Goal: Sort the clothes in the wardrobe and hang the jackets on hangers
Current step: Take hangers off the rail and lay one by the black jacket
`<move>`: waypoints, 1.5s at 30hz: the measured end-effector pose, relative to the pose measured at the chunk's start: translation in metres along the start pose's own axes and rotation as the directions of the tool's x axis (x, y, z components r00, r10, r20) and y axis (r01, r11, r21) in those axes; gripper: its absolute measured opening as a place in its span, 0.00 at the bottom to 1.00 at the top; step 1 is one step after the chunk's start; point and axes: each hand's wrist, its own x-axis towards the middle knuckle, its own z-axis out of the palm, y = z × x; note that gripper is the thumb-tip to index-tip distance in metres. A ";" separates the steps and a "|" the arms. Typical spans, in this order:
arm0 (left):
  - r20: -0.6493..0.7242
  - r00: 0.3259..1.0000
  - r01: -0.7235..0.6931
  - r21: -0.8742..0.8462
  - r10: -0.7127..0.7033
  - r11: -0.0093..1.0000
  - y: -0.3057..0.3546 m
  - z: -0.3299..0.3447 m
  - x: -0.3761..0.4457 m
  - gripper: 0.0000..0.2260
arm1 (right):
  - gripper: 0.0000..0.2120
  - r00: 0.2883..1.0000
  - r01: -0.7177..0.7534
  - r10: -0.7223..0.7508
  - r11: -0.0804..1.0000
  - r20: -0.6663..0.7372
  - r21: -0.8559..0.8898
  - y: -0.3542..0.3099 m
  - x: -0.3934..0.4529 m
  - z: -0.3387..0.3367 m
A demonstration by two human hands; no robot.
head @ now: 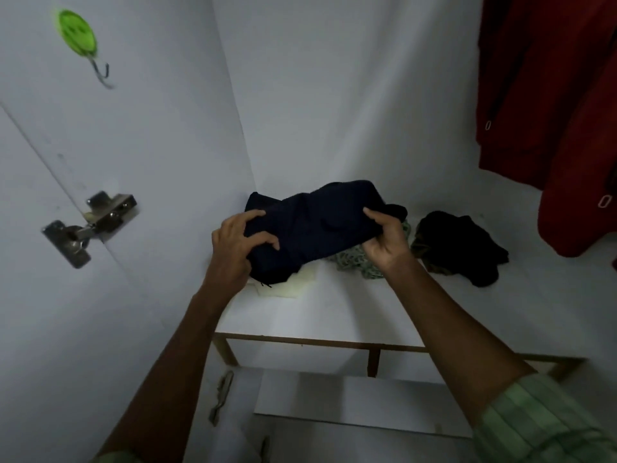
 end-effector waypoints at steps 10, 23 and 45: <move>0.514 0.856 0.174 -0.396 0.060 0.902 -0.077 0.110 -0.114 0.33 | 0.24 0.798 -0.215 -0.594 -0.131 -0.097 -0.968 0.120 -0.083 -0.096; 0.277 0.782 0.623 -0.313 -0.558 0.717 -0.026 0.089 -0.115 0.13 | 0.30 0.992 -0.052 0.069 -0.531 -0.104 -0.846 0.151 -0.033 -0.062; 0.521 0.835 0.501 -0.583 -0.178 0.640 0.114 0.085 -0.047 0.15 | 0.26 0.926 -0.359 0.354 0.727 -0.129 -0.585 0.112 -0.031 -0.068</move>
